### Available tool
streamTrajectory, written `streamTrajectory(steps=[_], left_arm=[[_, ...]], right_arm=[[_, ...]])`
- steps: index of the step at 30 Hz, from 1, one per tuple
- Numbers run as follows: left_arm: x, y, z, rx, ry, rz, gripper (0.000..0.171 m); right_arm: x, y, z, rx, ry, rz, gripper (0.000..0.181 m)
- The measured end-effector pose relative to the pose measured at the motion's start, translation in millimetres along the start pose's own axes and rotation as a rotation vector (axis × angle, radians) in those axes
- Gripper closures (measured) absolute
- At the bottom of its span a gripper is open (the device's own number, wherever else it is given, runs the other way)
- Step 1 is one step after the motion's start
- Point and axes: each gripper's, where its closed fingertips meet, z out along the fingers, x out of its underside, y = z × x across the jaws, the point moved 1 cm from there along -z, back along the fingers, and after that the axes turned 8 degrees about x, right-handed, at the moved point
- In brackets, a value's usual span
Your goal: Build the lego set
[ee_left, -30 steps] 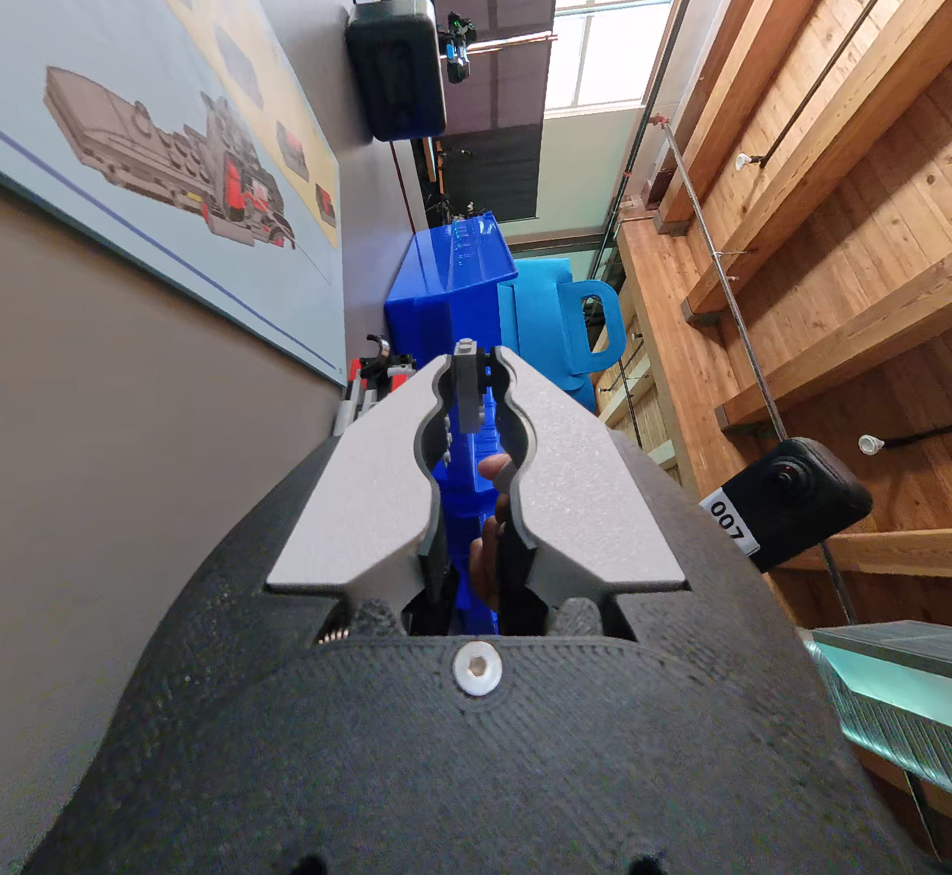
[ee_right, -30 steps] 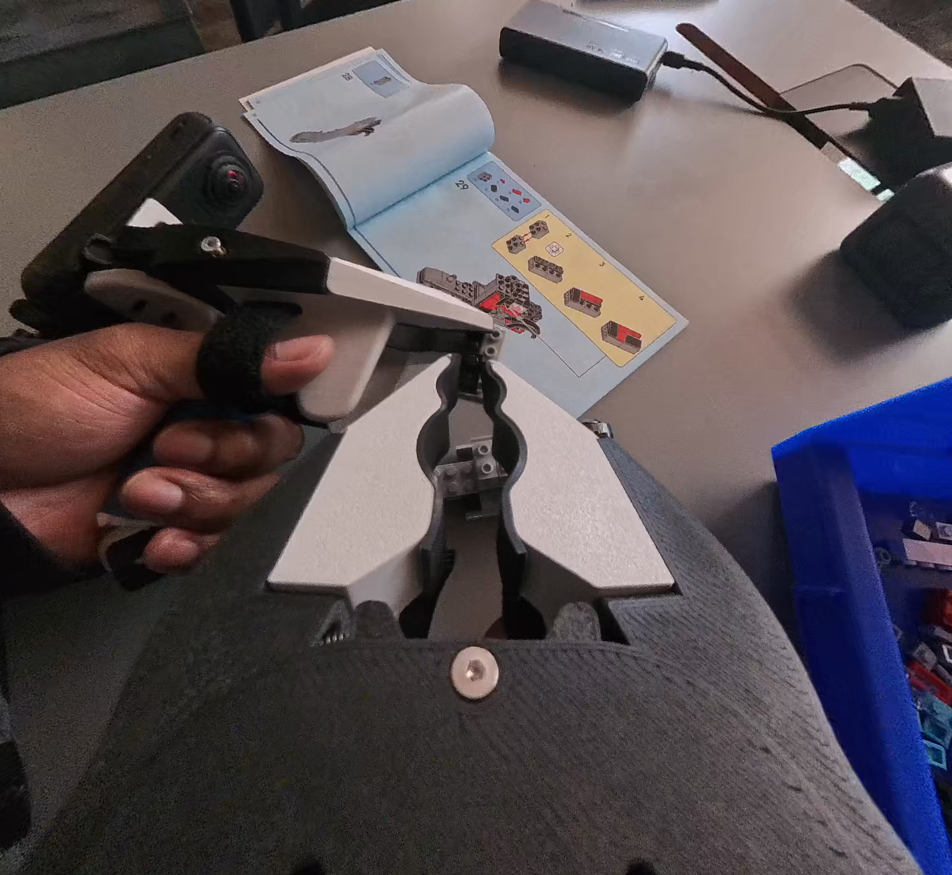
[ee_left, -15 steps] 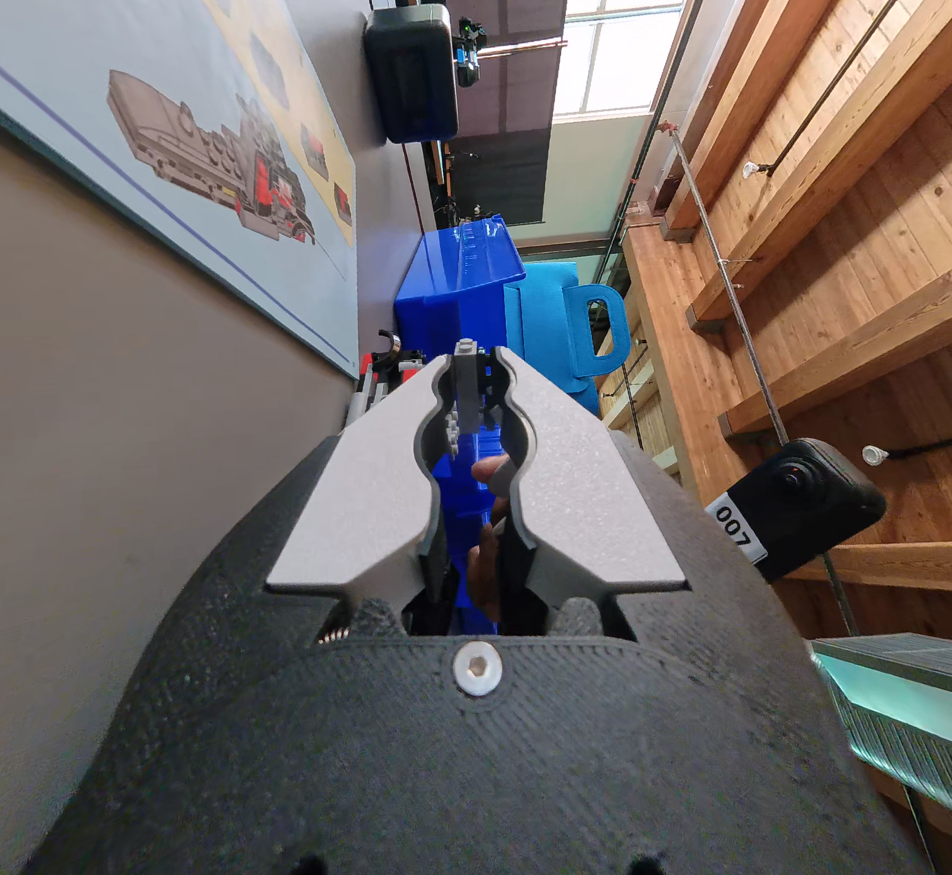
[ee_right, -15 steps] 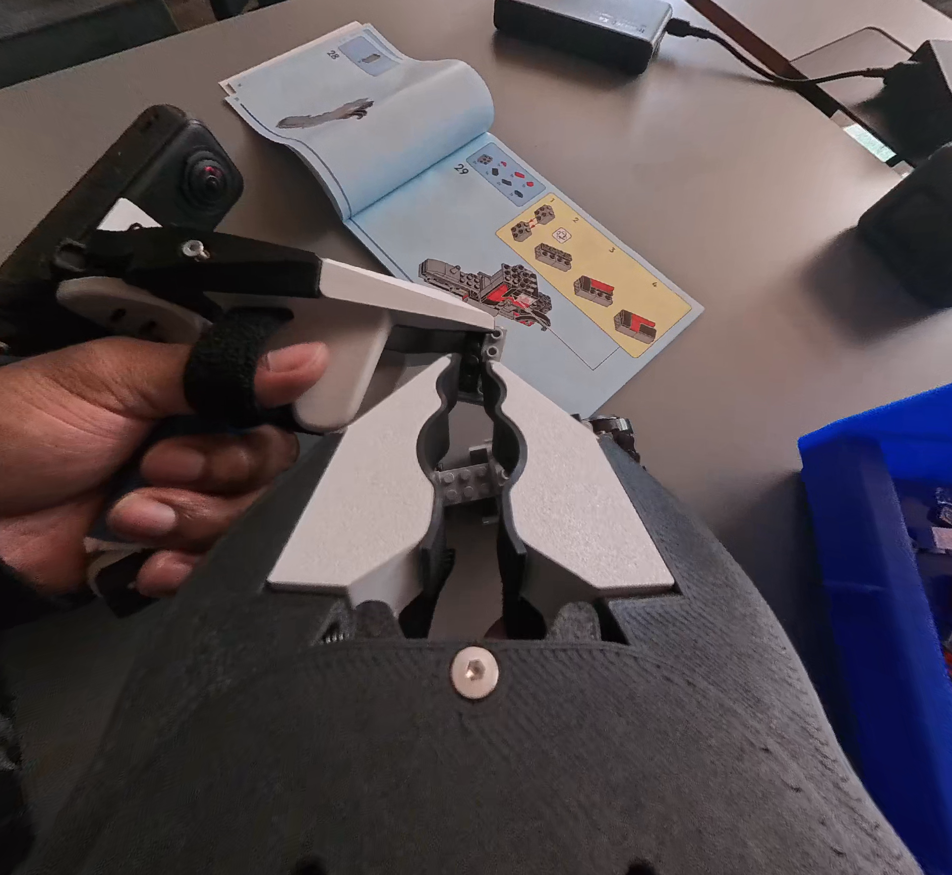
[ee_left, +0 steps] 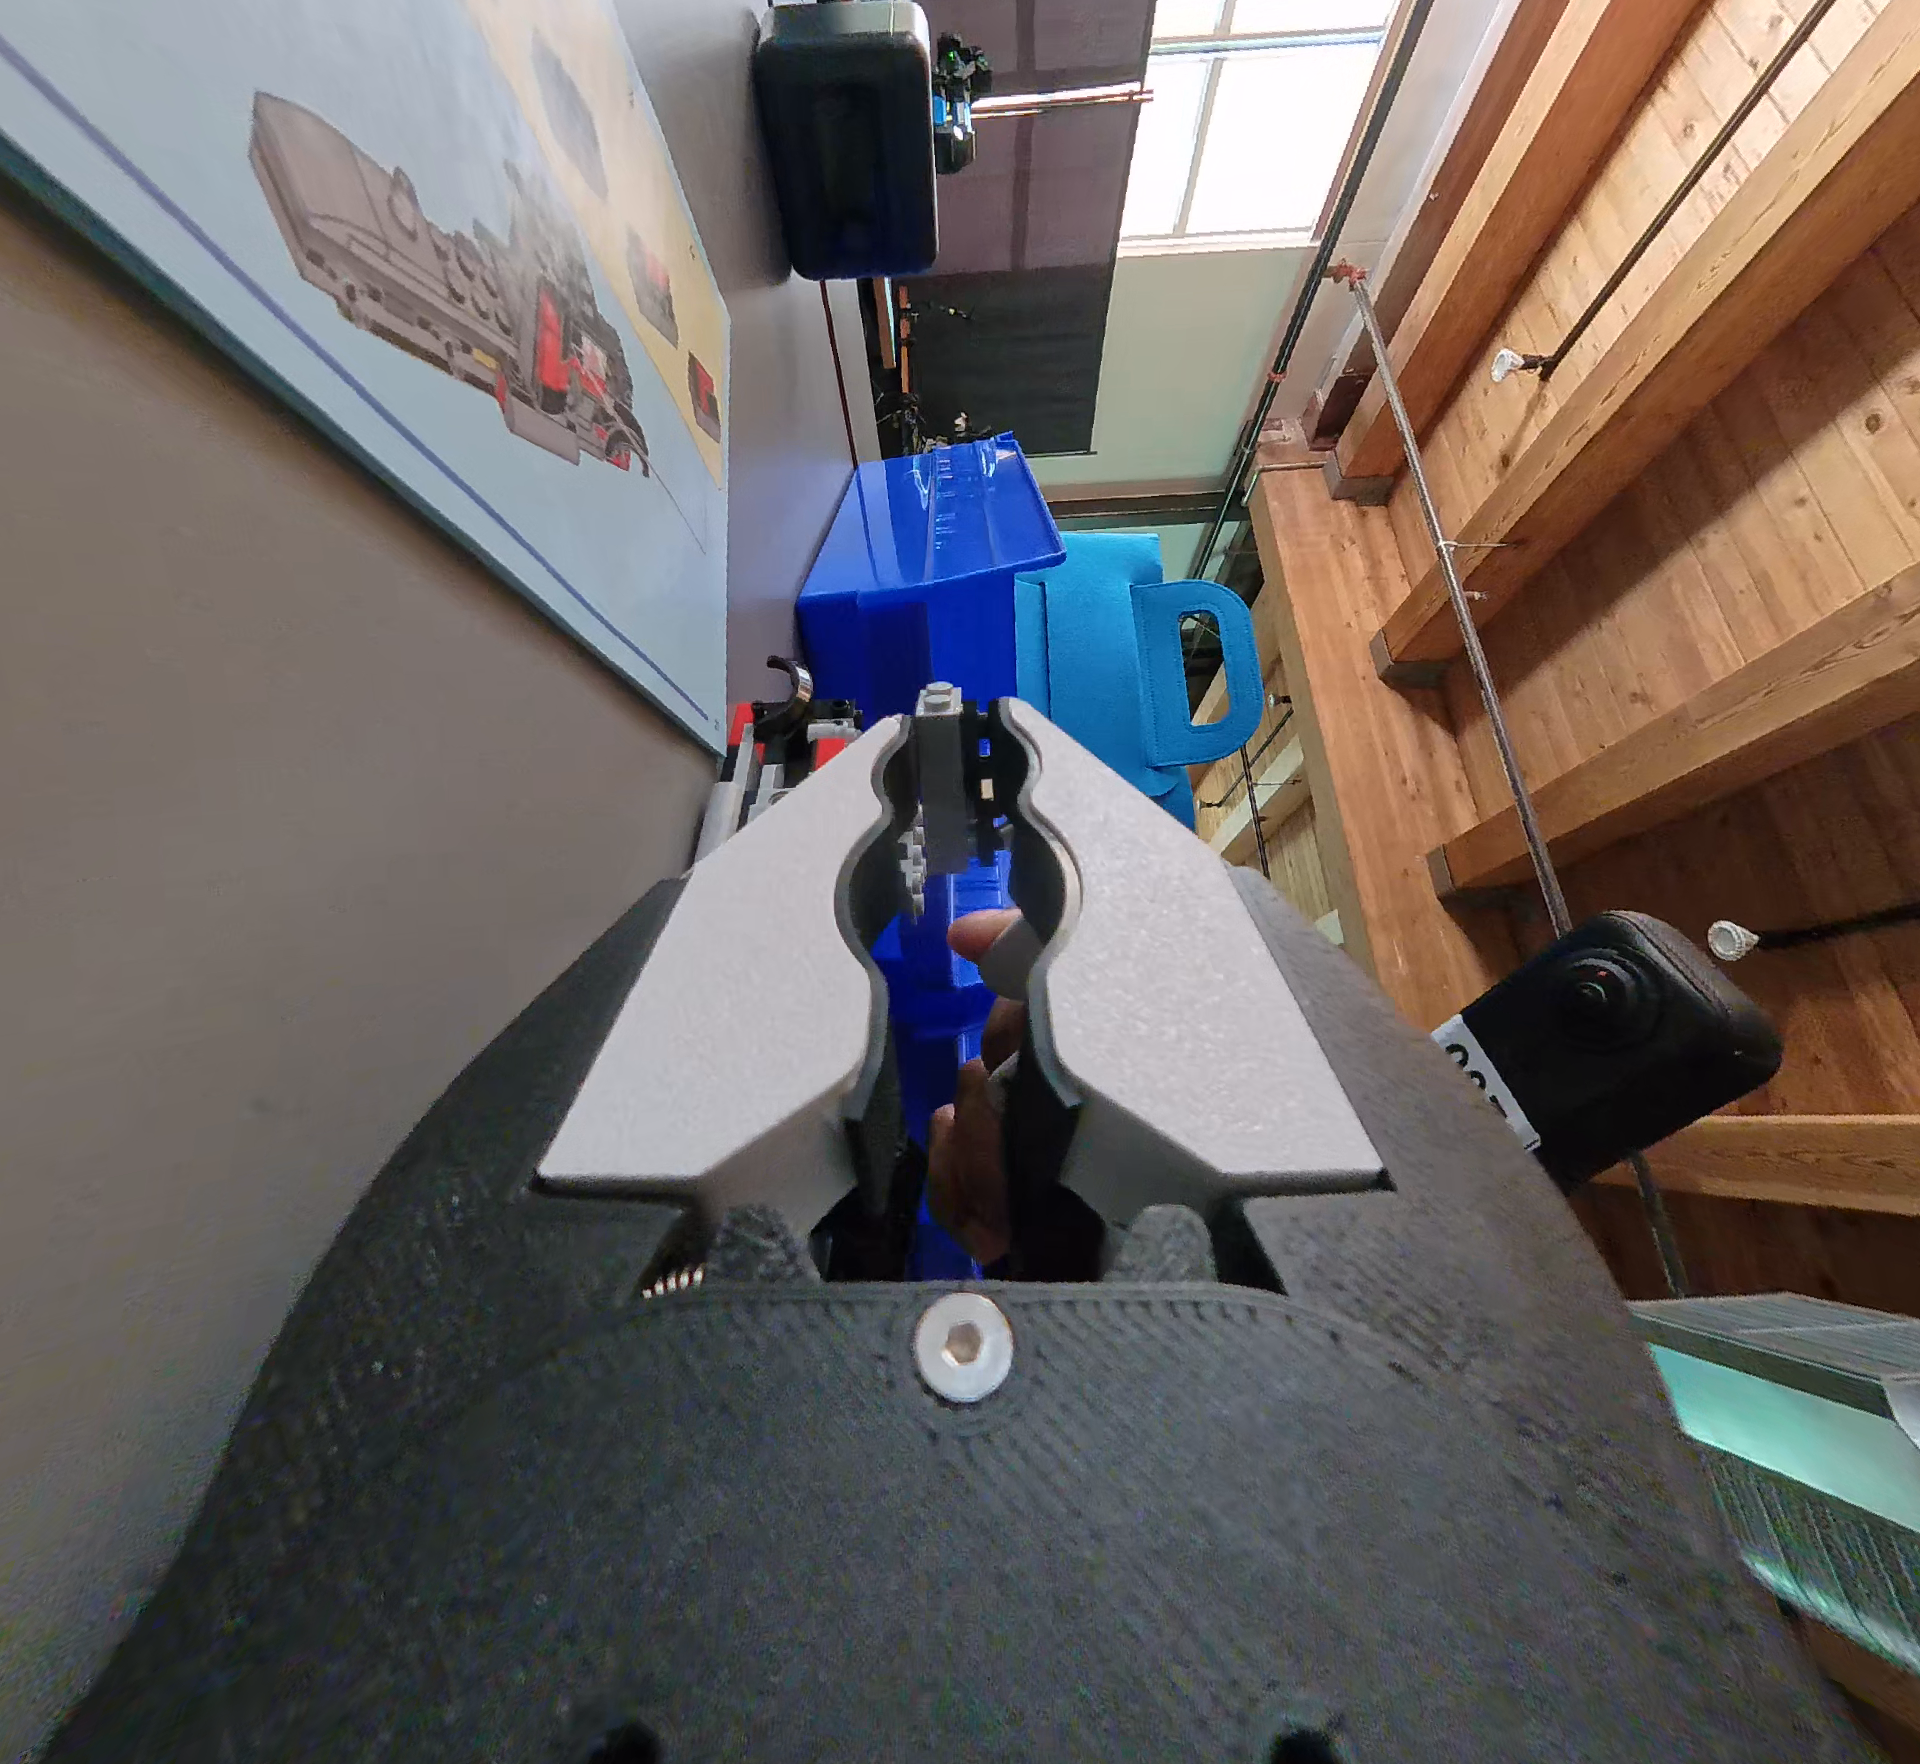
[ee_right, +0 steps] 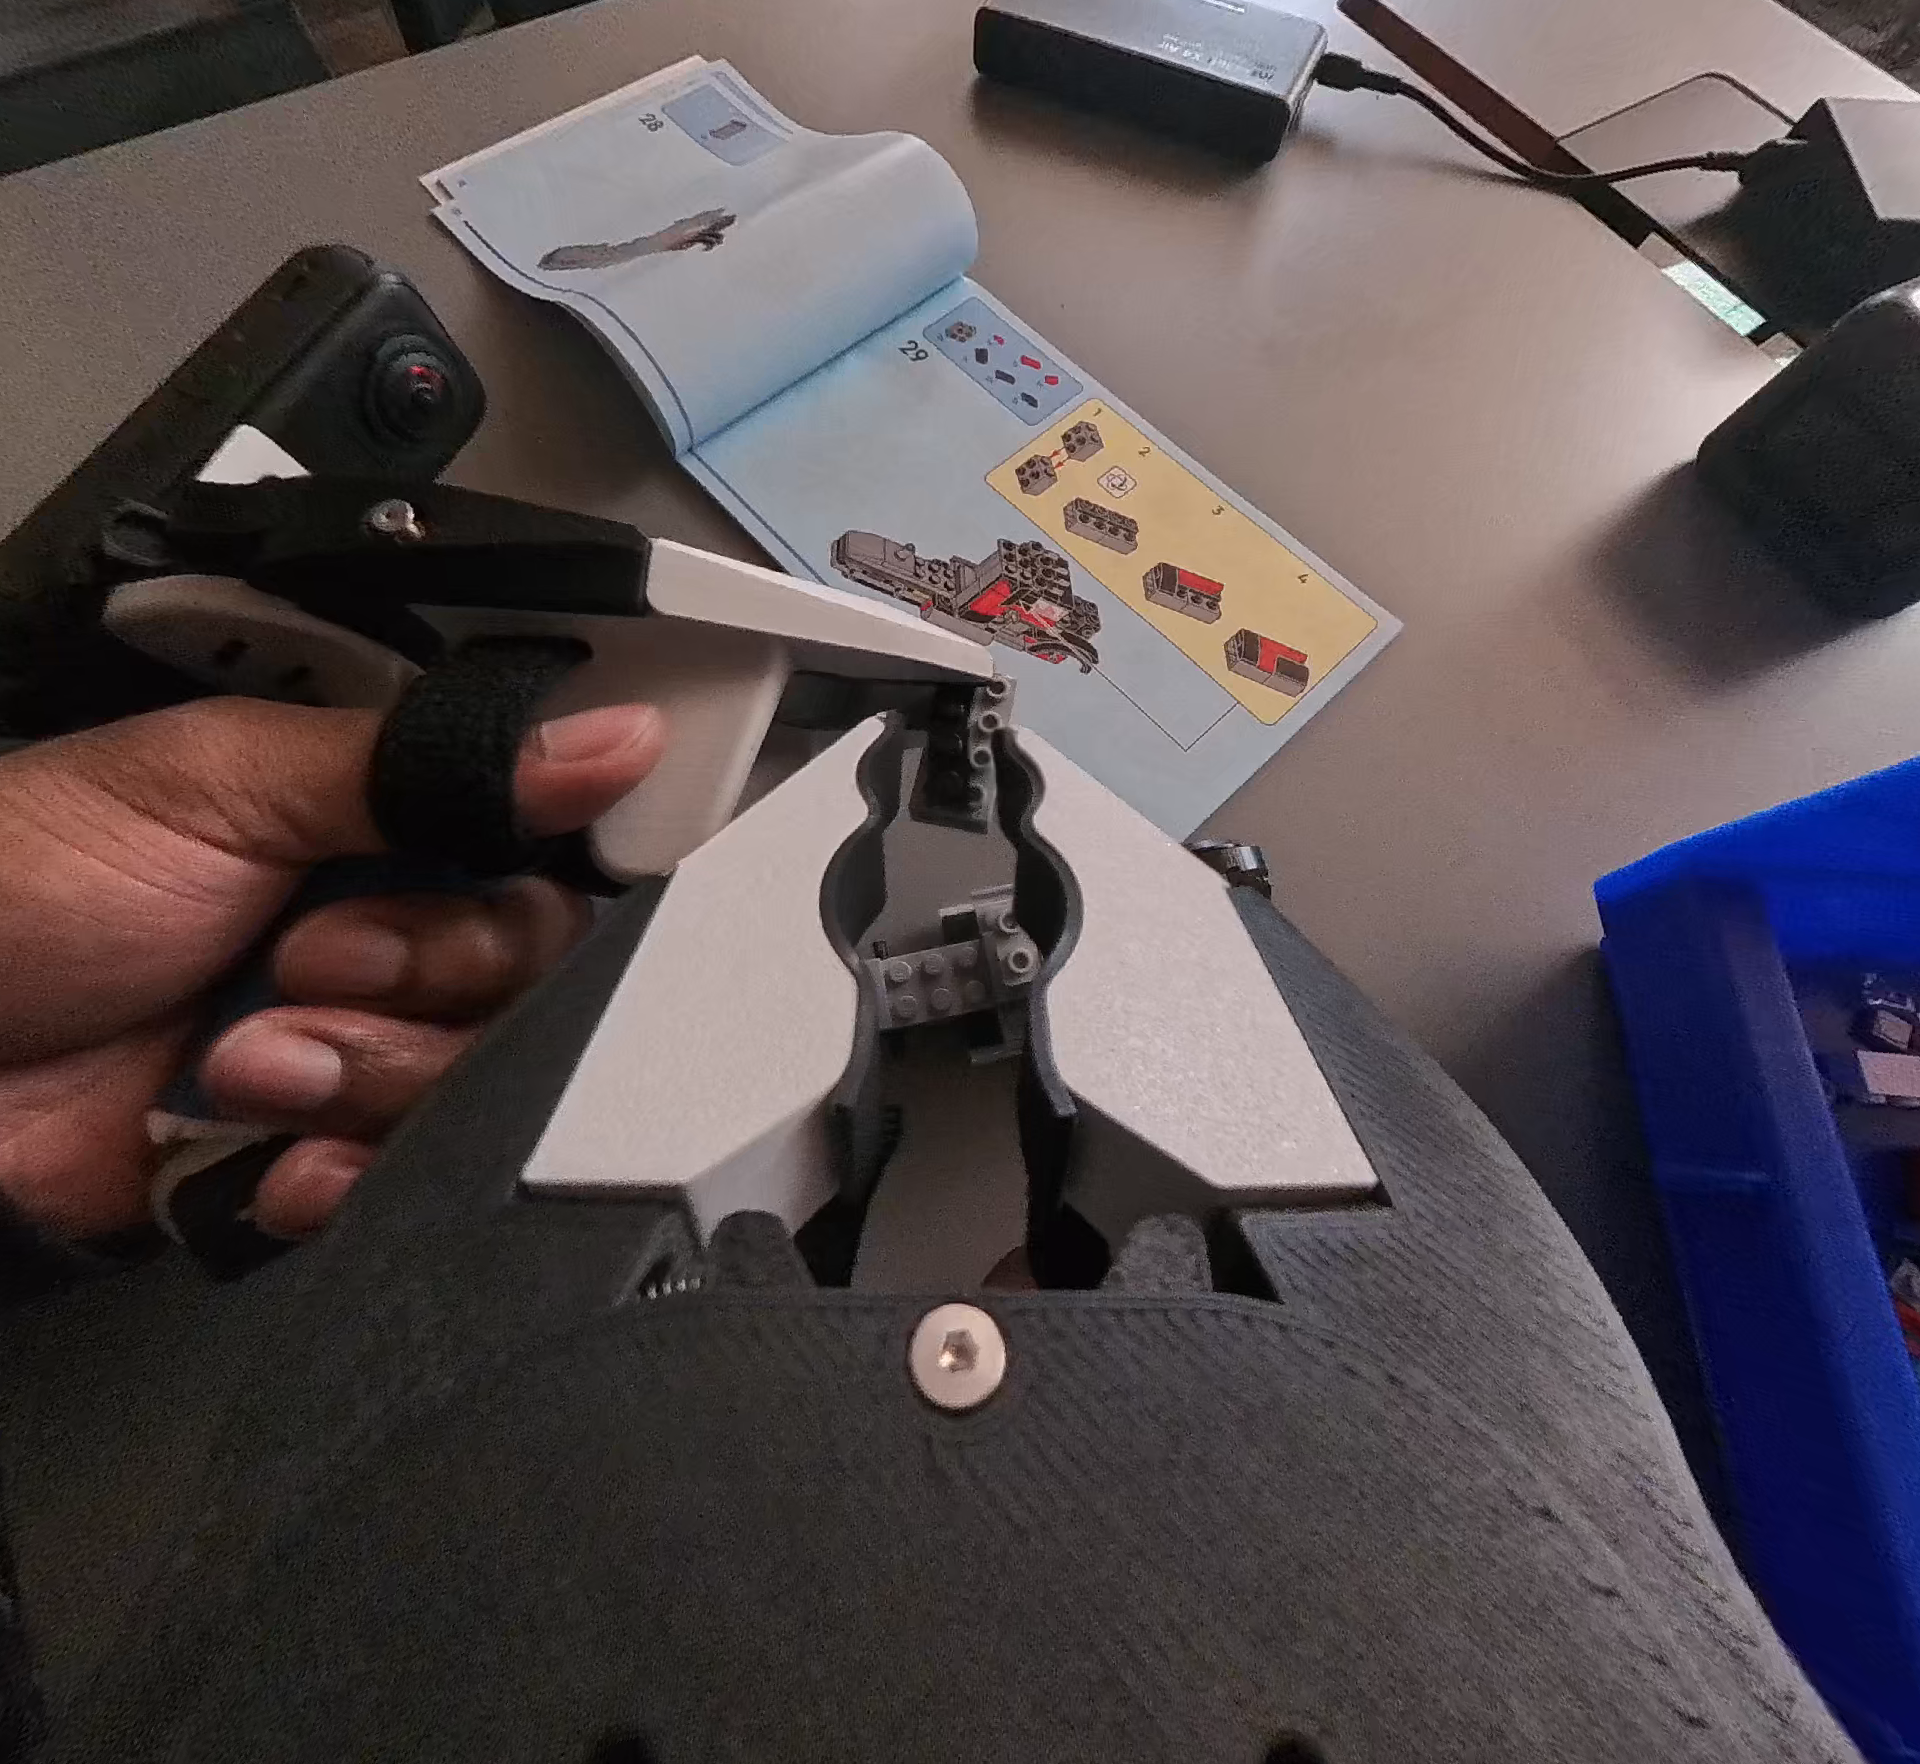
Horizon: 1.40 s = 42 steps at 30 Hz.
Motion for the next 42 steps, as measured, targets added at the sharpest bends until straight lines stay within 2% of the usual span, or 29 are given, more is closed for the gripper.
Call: streamTrajectory(steps=[5,11,17,27,42], left_arm=[[-2,0,-1,0.006,-0.006,-0.038,0.158],[1,-11,0,0.038,0.014,-0.044,0.158],[17,-21,4,0.070,0.073,-0.050,0.158],[25,-30,6,0.094,0.099,-0.025,0.158],[23,-36,5,0.153,0.047,-0.049,0.157]], right_arm=[[-4,-7,-8,-0.002,-0.037,0.098,0.152],[2,-22,-28,-0.116,-0.111,0.542,0.146],[10,-22,-33,-0.249,-0.131,0.827,0.141],[11,-11,-33,-0.361,-0.128,0.958,0.139],[5,-4,-35,-0.444,-0.208,1.085,0.153]])
